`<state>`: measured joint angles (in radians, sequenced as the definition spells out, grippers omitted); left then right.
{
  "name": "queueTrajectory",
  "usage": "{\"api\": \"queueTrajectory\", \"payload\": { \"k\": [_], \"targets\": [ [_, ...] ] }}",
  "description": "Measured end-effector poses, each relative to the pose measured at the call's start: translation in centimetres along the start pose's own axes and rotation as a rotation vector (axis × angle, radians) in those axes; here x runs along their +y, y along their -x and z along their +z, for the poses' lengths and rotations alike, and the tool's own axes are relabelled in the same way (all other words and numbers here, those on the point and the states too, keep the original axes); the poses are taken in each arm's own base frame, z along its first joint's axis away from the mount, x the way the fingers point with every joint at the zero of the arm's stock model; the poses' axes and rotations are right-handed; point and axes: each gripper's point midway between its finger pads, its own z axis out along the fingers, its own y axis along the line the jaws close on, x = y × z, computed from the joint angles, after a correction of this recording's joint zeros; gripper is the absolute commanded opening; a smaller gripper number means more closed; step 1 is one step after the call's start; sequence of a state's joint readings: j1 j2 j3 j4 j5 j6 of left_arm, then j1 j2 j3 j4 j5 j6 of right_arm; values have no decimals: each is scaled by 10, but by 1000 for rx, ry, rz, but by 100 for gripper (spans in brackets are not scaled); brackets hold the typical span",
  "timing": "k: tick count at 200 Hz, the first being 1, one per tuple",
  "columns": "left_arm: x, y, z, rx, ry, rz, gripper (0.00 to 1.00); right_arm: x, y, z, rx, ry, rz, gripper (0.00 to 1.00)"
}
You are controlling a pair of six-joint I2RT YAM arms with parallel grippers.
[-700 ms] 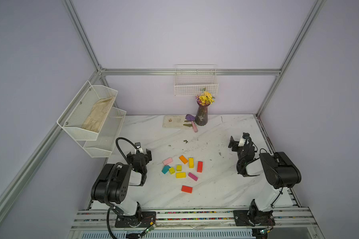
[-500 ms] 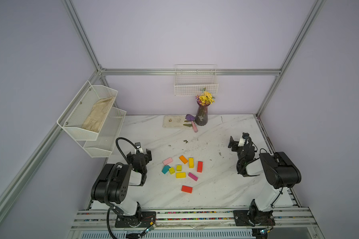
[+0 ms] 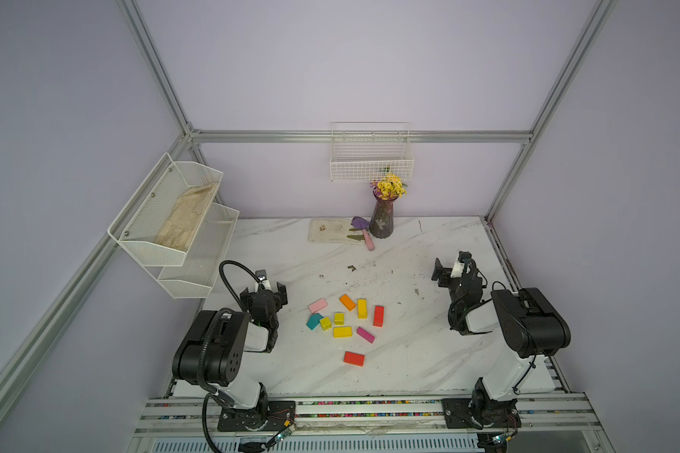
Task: Build the wood block tower
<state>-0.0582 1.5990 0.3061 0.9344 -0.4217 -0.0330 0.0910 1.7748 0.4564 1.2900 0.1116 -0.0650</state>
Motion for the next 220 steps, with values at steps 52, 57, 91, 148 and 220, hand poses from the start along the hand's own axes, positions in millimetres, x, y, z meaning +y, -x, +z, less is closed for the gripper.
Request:
{"api": "queueTrajectory", "payload": {
  "k": [52, 57, 91, 148, 220],
  "targets": [
    [0, 0, 0, 0, 0, 0, 100, 0, 0, 0, 0, 0, 0, 97],
    [0, 0, 0, 0, 0, 0, 100, 0, 0, 0, 0, 0, 0, 97],
    [0, 0, 0, 0, 0, 0, 100, 0, 0, 0, 0, 0, 0, 97],
    [0, 0, 0, 0, 0, 0, 100, 0, 0, 0, 0, -2, 0, 97],
    [3, 18, -7, 12, 20, 16, 100, -1, 98, 5, -88, -35, 133, 97]
  ]
}}
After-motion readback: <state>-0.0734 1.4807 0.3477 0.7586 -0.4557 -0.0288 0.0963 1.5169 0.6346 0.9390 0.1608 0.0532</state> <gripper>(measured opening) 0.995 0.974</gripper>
